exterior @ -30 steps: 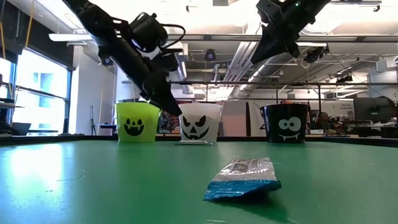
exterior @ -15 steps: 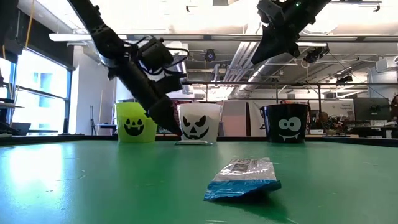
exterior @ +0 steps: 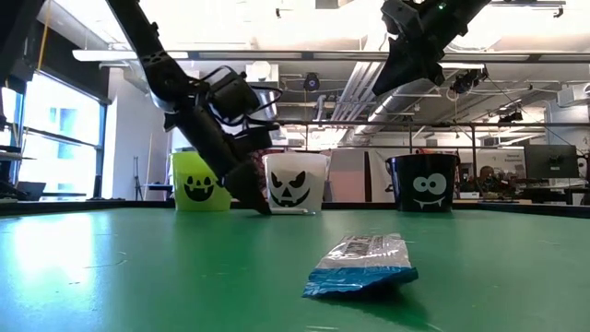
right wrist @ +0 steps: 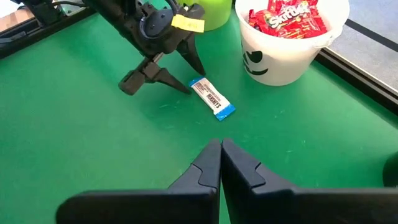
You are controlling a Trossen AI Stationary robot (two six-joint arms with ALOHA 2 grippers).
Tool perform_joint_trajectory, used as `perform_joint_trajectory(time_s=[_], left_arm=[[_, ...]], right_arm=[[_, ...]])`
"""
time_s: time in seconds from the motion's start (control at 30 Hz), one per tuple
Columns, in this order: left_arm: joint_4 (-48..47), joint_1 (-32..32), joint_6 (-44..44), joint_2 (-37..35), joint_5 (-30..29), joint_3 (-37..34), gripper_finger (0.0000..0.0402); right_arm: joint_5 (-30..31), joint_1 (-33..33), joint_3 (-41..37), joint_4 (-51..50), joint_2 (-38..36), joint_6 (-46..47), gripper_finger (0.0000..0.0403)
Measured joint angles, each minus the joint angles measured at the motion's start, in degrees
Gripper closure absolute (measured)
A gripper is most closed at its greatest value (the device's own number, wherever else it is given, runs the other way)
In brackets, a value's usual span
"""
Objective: Sort candy by brand, put in halloween buckets
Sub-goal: Put the white chocolate bar into the black bucket
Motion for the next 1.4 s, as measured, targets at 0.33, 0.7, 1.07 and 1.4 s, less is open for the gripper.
perform_joint_trajectory(time_s=[0.33, 0.7, 1.07, 1.4], left_arm=[[1.5, -0.1, 0.0, 1.2, 0.4, 0.0, 0.0312], [-0.6, -3.4, 0.1, -1.9, -1.3, -0.3, 0.0399], [-4.7, -4.8, -10.8, -9.2, 5.3, -0.2, 0.0401], [-2.9, -4.9, -30.2, -16.0, 24.0, -0.2, 0.0401]], right_arm=[[-0.6, 0.0, 0.0, 0.0, 0.0, 0.0, 0.0403], [-7.7, 0.0, 0.0, 0.5, 0.0, -0.6, 0.0402], [-9.1, 4.9, 0.0, 2.5, 0.0, -1.7, 0.0311], [2.7, 12.8, 0.0, 10.4, 4.3, -13.8, 0.0217]])
